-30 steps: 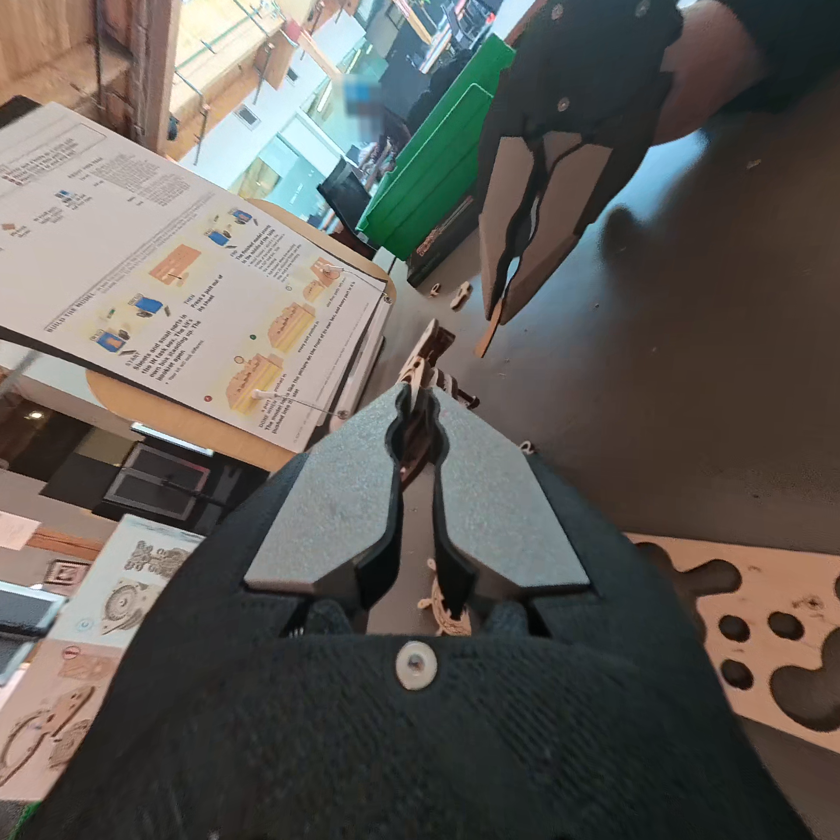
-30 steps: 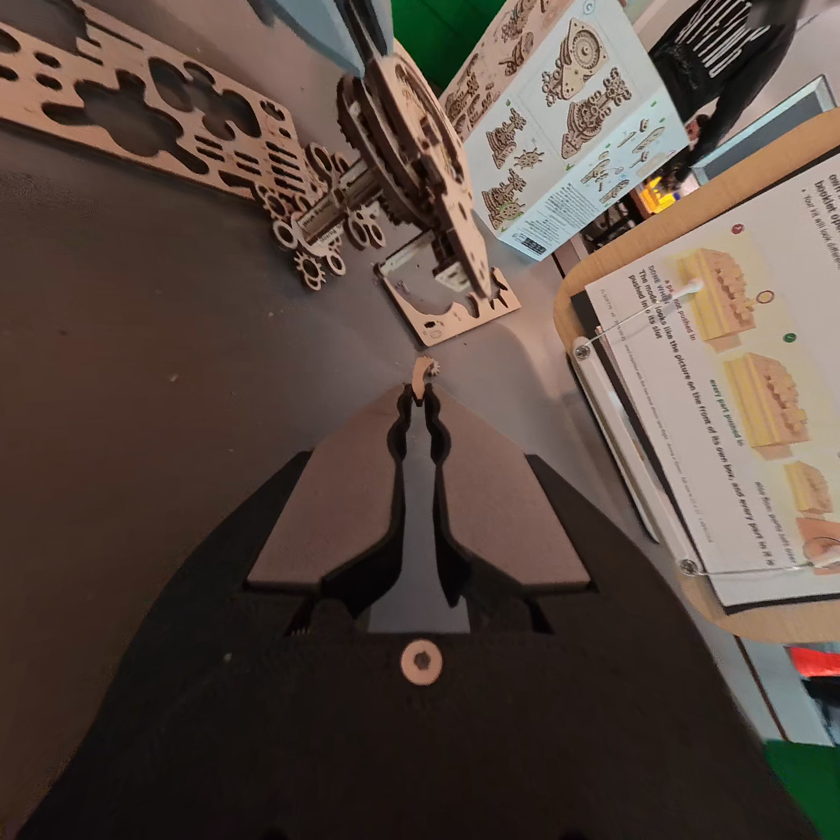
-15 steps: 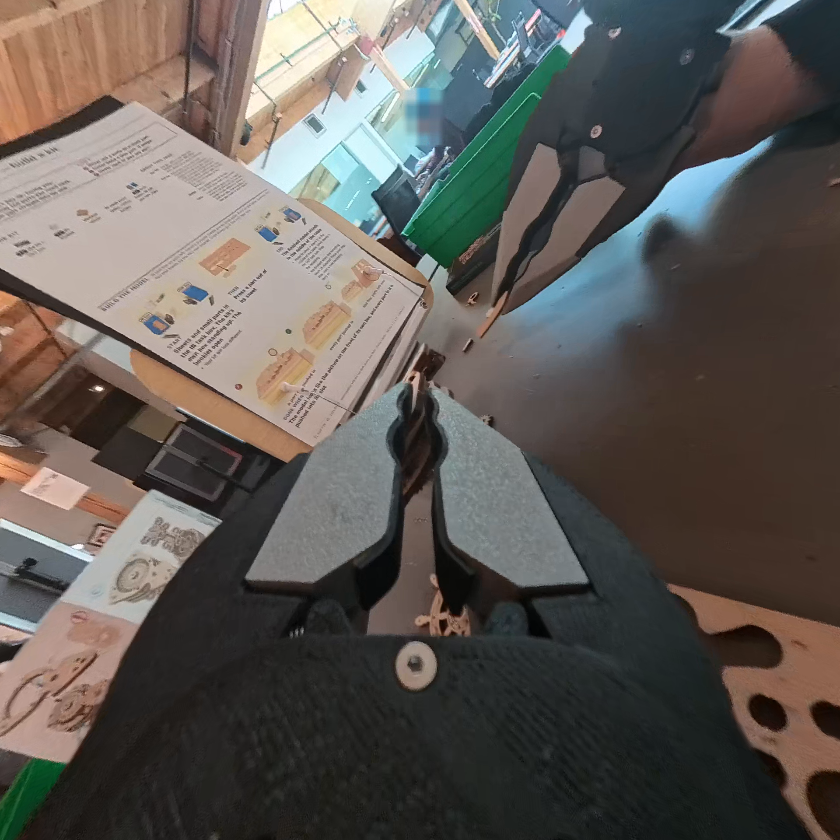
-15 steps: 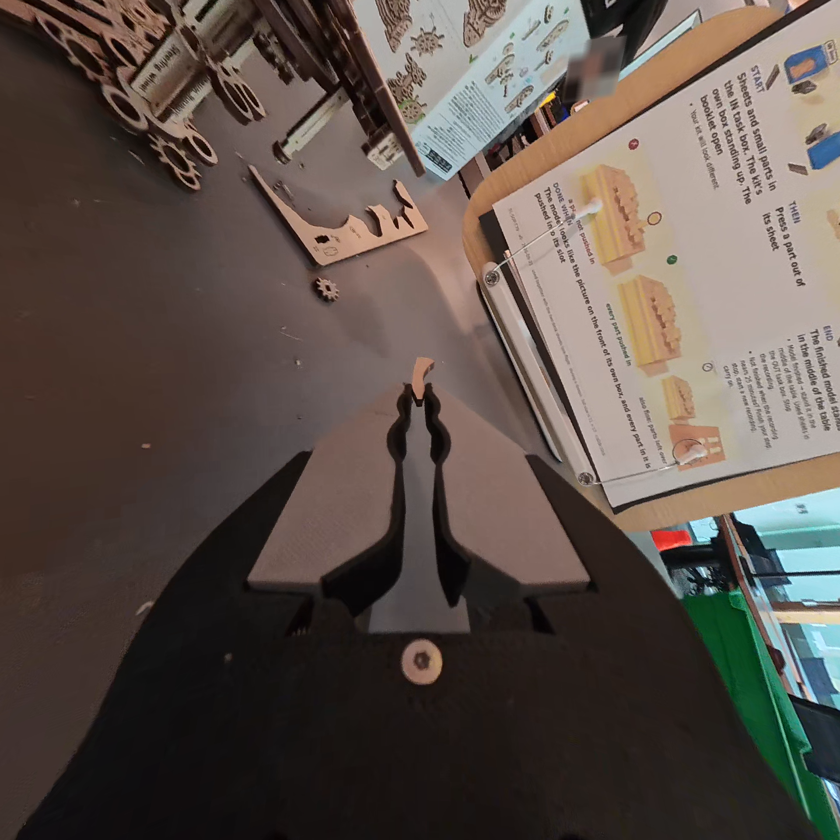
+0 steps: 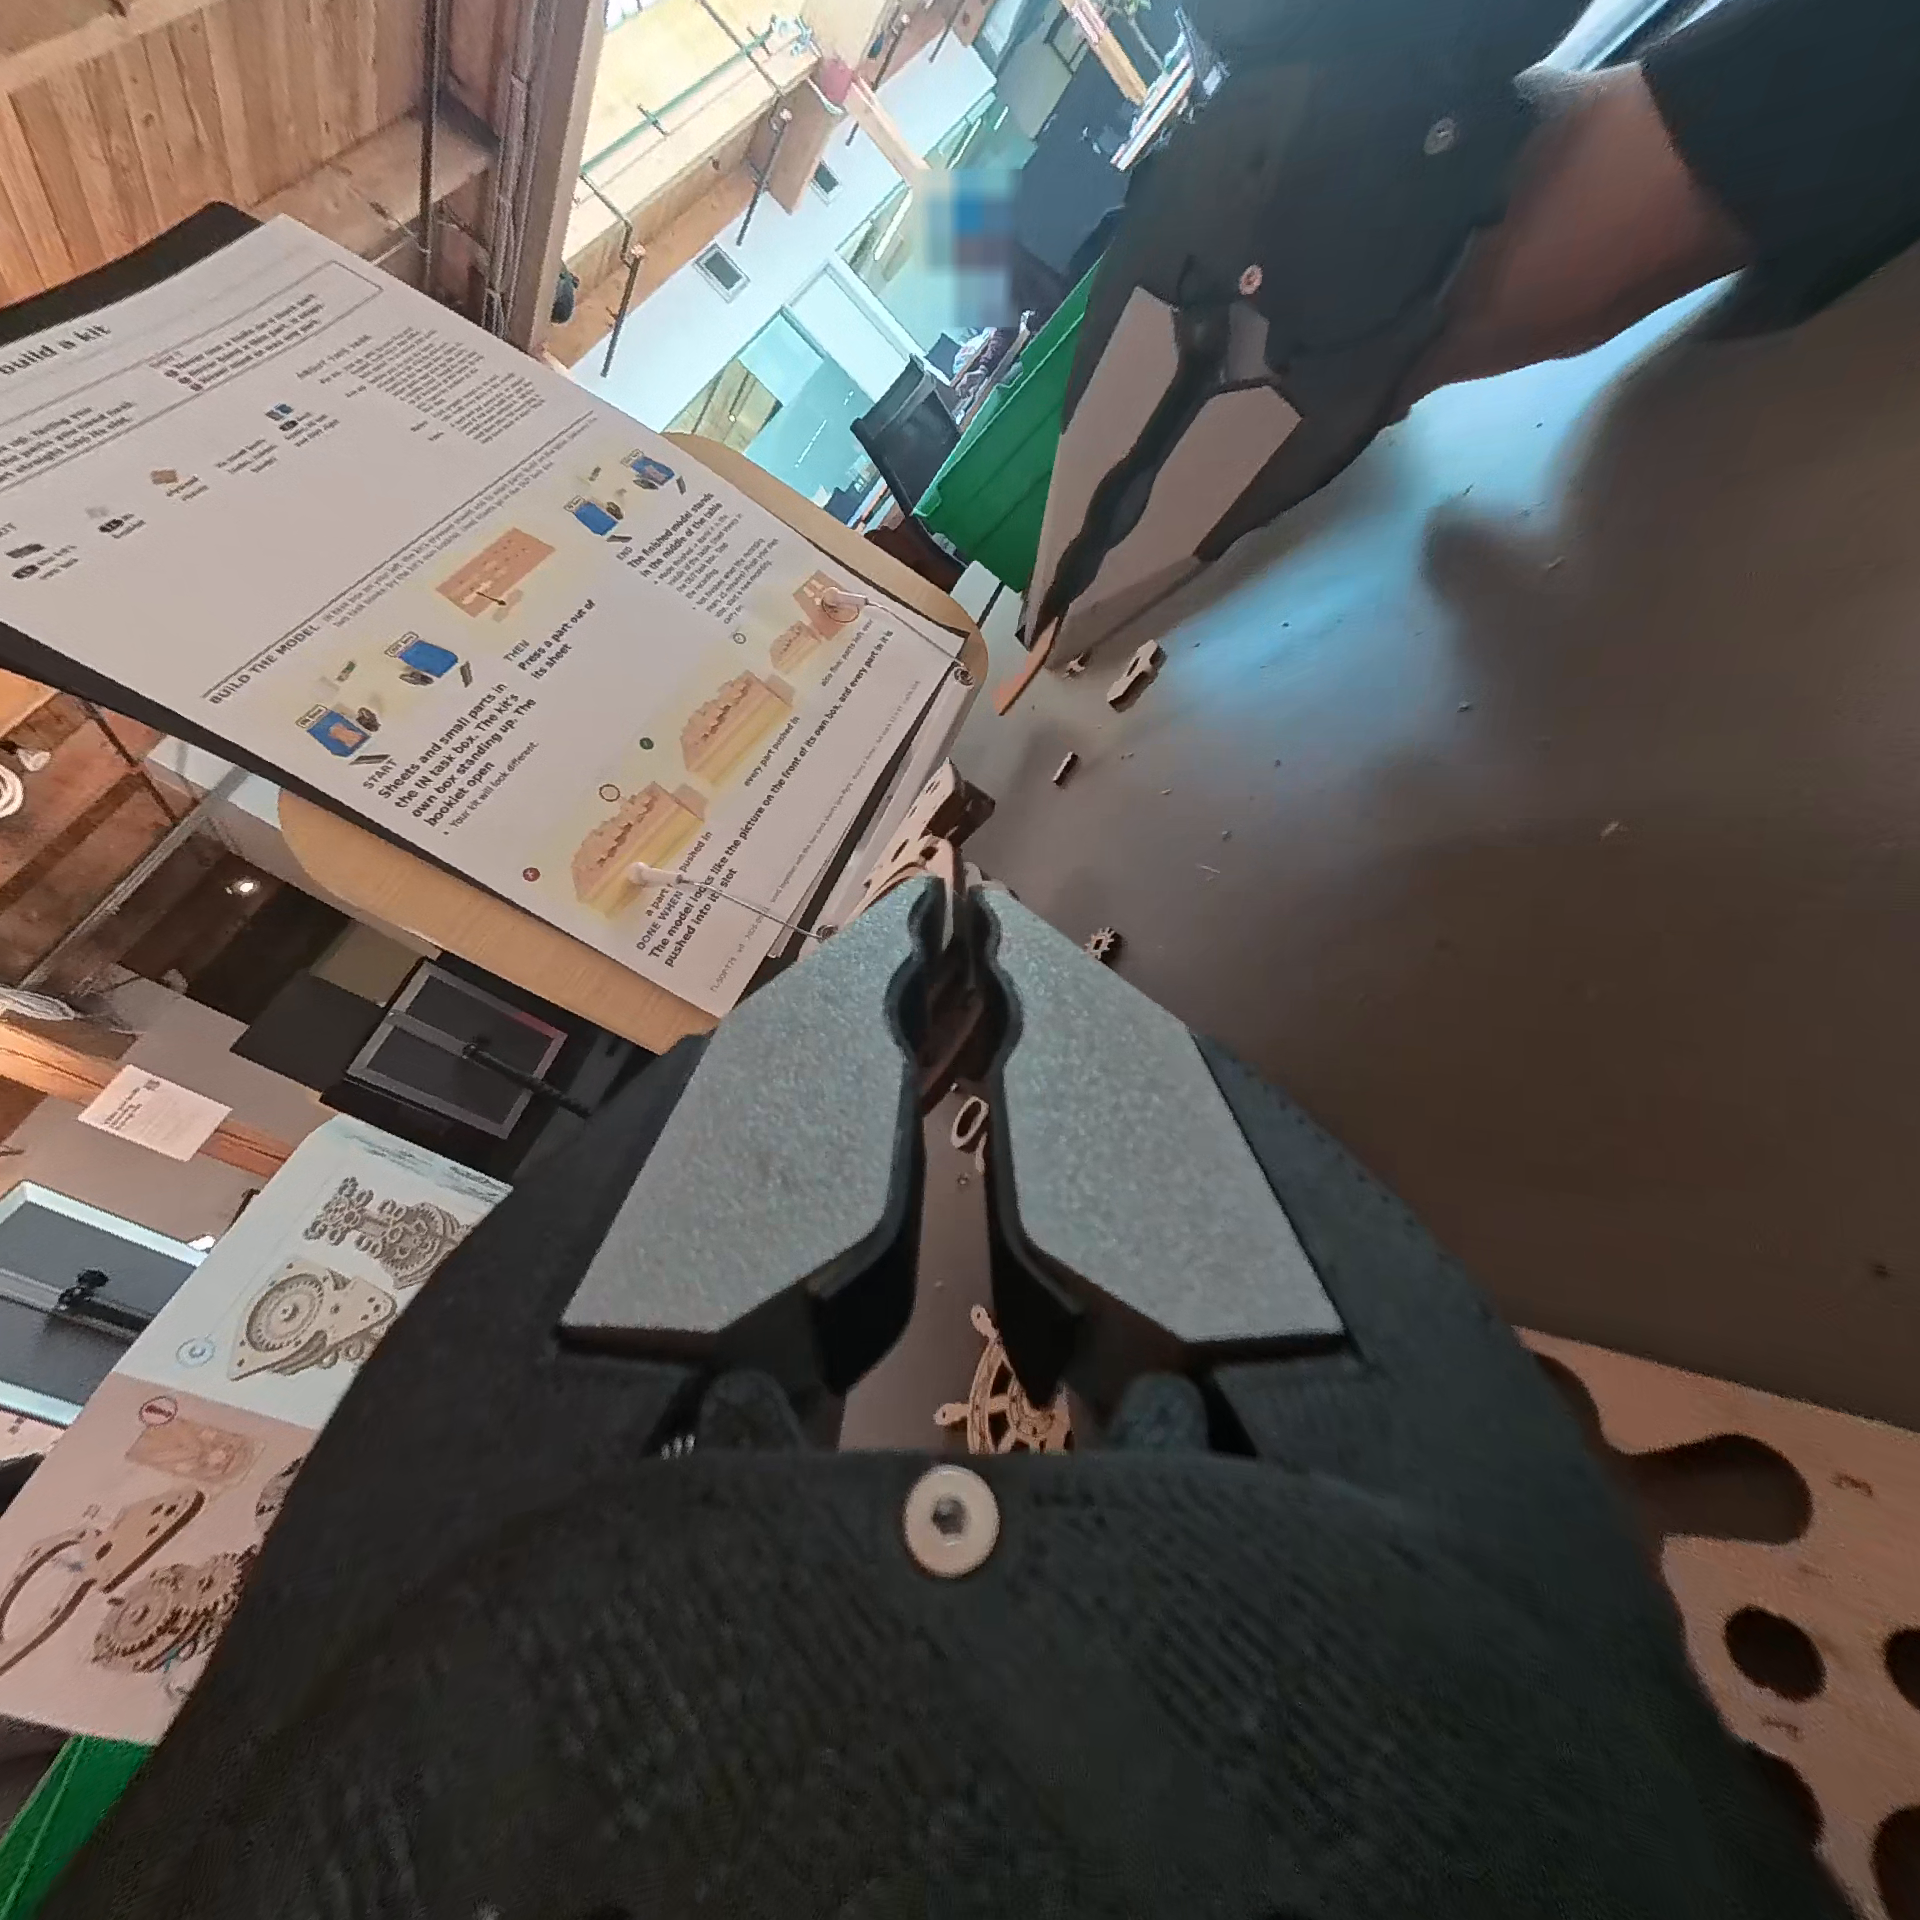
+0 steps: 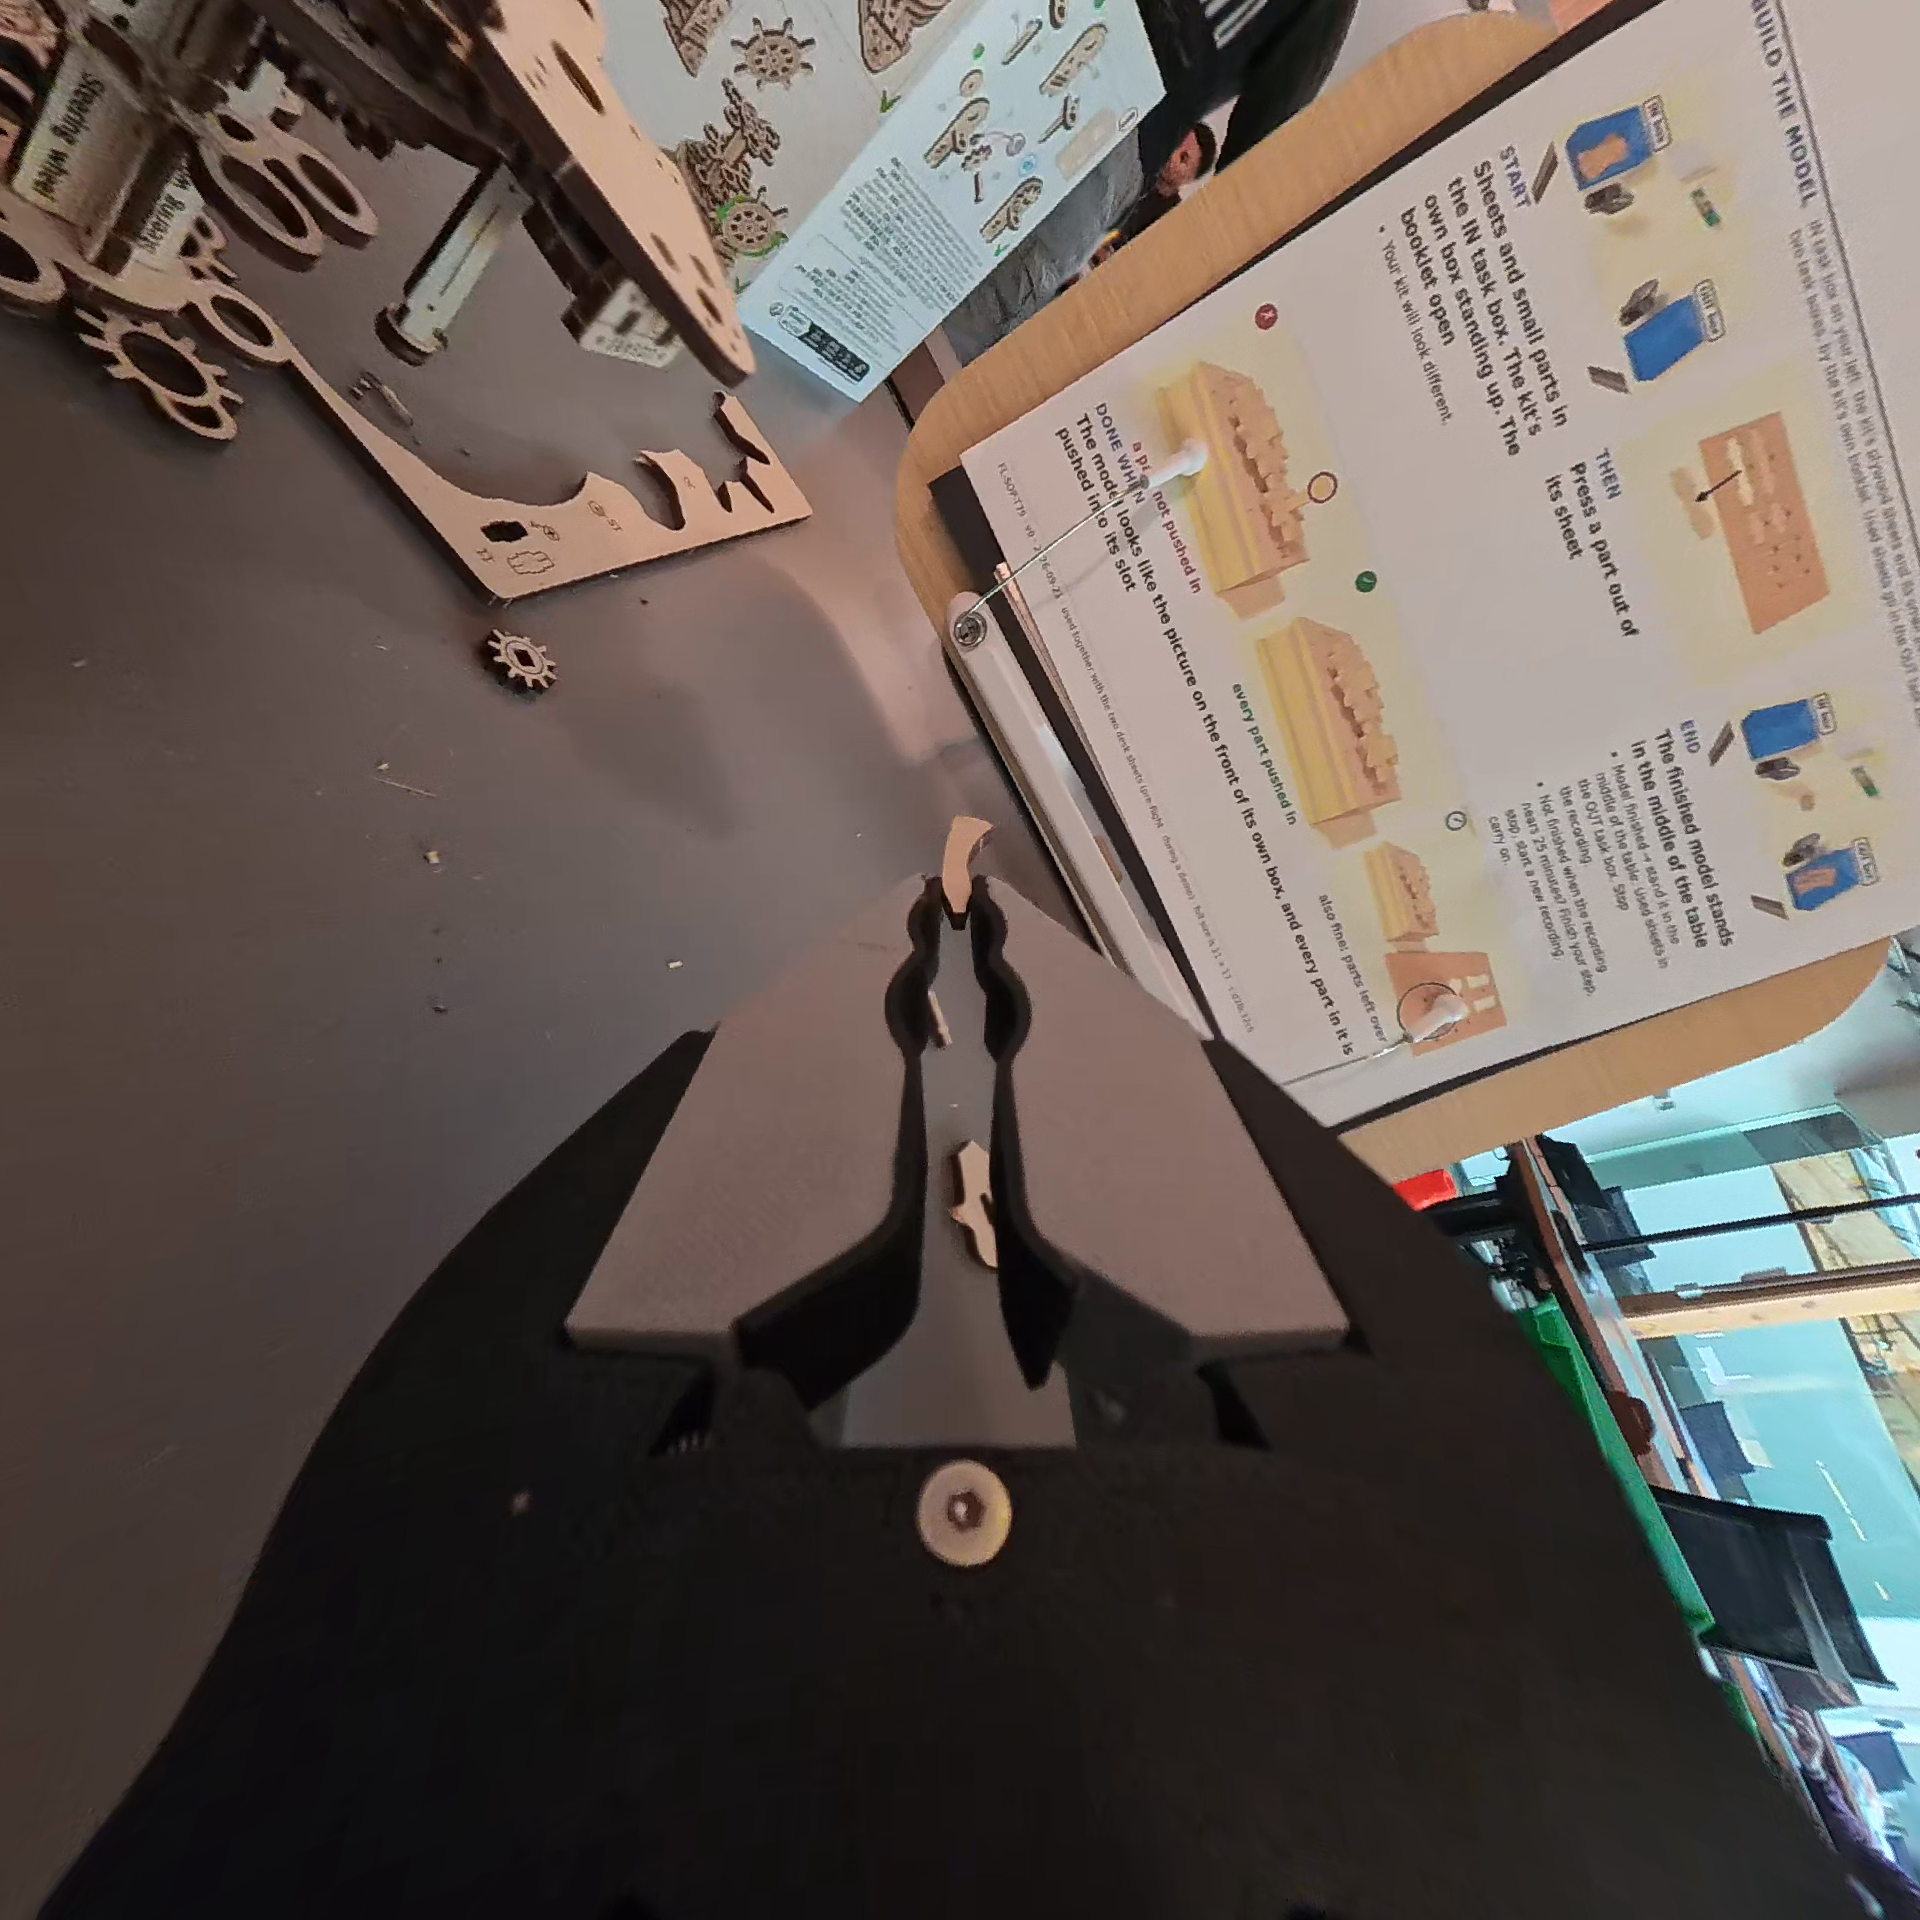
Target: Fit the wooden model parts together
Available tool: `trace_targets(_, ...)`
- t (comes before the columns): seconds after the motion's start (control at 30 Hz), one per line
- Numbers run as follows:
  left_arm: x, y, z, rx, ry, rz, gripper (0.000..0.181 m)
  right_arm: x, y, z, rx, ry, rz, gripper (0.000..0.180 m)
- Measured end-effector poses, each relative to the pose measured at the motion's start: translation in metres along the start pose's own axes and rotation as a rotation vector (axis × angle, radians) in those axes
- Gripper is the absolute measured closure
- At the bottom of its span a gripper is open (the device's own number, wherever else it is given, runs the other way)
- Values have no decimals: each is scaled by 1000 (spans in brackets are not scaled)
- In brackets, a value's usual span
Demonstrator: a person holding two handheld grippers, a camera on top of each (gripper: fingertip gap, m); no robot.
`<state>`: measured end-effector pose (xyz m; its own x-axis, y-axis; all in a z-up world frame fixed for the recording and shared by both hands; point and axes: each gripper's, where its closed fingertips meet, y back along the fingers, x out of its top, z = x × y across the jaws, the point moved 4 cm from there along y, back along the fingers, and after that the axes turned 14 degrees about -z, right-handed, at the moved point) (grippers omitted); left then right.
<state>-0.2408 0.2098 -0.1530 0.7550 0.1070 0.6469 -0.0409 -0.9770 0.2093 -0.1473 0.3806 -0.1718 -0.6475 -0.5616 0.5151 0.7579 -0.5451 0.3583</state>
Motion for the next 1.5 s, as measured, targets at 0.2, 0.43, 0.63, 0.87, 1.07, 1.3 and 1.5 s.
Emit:
trace_targets(0.2,-2,1,-1,-6,11,7,179,4,-2,-4,24,28,28,178)
trace_targets(0.43,-1,-2,-3,6,18,5,179,7,0,-15,113,8,57,178)
trace_targets(0.63,-1,-2,-3,6,18,6,179,4,1,-14,179,-53,51,178)
trace_targets(0.87,-6,3,-7,-1,35,10,179,1,-2,-26,433,-213,4,178)
trace_targets(1.07,-15,0,-23,-32,166,29,179,-8,1,-33,601,-266,-59,177)
trace_targets(1.3,-17,-2,-28,-101,259,51,180,-10,9,-39,576,-151,-93,151)
trace_targets(1.5,-19,-3,-38,-134,338,45,180,44,29,-42,481,-16,83,154)
